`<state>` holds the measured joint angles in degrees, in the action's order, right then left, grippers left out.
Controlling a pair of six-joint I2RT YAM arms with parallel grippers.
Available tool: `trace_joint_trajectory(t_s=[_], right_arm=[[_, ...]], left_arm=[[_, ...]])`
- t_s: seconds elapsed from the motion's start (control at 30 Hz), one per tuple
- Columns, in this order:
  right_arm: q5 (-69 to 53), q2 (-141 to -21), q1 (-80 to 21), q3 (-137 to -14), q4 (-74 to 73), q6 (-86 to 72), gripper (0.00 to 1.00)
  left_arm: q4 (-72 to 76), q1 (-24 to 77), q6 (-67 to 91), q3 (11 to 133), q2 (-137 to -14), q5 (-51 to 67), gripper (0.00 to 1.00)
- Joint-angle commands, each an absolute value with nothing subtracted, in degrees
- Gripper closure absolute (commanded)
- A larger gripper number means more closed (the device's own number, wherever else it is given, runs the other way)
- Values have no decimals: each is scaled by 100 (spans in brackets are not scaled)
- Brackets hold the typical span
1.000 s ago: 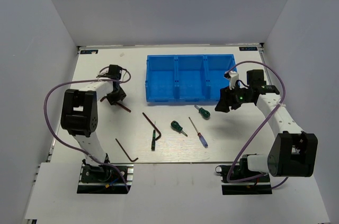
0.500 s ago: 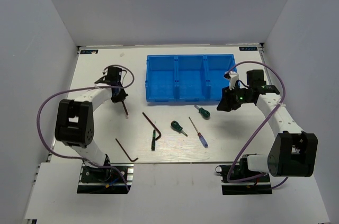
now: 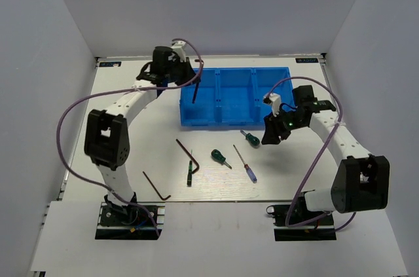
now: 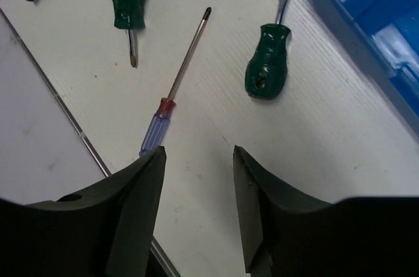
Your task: Sort the tools into containers
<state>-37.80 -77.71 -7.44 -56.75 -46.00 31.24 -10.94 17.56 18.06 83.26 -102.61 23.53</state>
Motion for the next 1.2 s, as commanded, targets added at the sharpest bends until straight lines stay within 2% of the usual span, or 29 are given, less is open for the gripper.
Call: trace_joint_trajectory(t_s=[0.0, 0.03, 0.07, 0.13, 0.17, 0.27, 0.47, 0.53, 0.57, 0.6, 0.63, 0.67, 0.73, 0.77, 0.8, 0.83, 0.93, 1.17], right_arm=[[-3656, -7813, -1010, -5994, -4808, 3349, 48], [-3578, -7900, -1176, -6099, -4755, 3305, 45], [-3516, -7936, -1273, -6152, -4711, 3252, 40], [-3472, -8041, -1571, -6353, -4606, 3112, 39], [-3419, -8129, -1660, -6511, -4597, 3050, 39], [-3174, -8392, -2187, -6941, -4527, 2962, 38], [-2585, -9042, -3197, -7355, -4035, 2366, 38], [-2523, -9201, -3365, -7487, -3930, 1832, 38], [-2496, -9376, -3610, -7532, -3850, 1706, 38], [-2522, -9561, -3699, -7671, -3841, 1548, 32], [-2505, -9649, -3787, -7795, -3806, 1399, 32], [-2470, -9842, -4084, -7857, -3762, 1223, 32], [-2313, -10176, -4384, -8006, -3526, 1012, 32], [-2155, -10256, -4629, -8050, -3464, 898, 32], [-2084, -10535, -4797, -8225, -3428, 844, 32], [-2013, -10608, -4921, -8287, -3367, 783, 32], [-1627, -11036, -5343, -8674, -3261, 537, 33], [-880, -11864, -5757, -9378, -3217, 88, 36]], left_arm=[[-1360, 2126, 1670, 8980, -10651, 2464, 100], [-1458, 2179, 1670, 9096, -10896, 2357, 100], [-1529, 2180, 1670, 9158, -10985, 2225, 94], [-1590, 2320, 1670, 9158, -11048, 1882, 79], [-1591, 2320, 1670, 9158, -11048, 1681, 60], [-1591, 2373, 1670, 9097, -10891, 1399, 35], [-1888, 2373, 1600, 9254, -10355, 969, 31], [-2082, 2373, 1600, 9255, -9891, 617, 32], [-2440, 2373, 1652, 9133, -9679, -46, 37], [-2696, 2373, 1905, 9054, -9459, -453, 44], [-3003, 2321, 2133, 8948, -9222, -883, 68], [-3772, 2259, 2762, 8678, -8680, -1732, 81], [-4436, 2207, 3285, 8003, -8054, -2536, 89], [-4813, 2206, 3470, 7720, -7711, -2644, 86], [-4956, 2206, 3898, 7438, -7021, -2645, 77], [-5061, 2206, 4042, 6896, -6683, -2585, 55], [-5703, 2206, 4754, 6156, -5638, -2374, 35], [-6661, 2206, 5291, 5432, -4466, -2232, 31]])
